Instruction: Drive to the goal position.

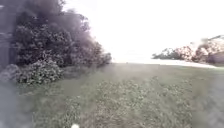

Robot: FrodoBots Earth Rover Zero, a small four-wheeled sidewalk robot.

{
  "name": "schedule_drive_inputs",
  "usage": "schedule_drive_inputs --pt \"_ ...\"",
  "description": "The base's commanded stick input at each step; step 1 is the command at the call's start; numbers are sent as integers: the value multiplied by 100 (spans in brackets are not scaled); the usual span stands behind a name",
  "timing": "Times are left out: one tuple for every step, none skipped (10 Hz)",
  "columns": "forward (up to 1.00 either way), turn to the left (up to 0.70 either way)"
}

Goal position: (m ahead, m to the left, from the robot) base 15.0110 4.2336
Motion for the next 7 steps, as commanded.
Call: schedule_drive_inputs --pt "85 0" --pt "85 0" --pt "85 0" --pt "85 0" --pt "85 0" --pt "85 -4" --pt "85 -11"
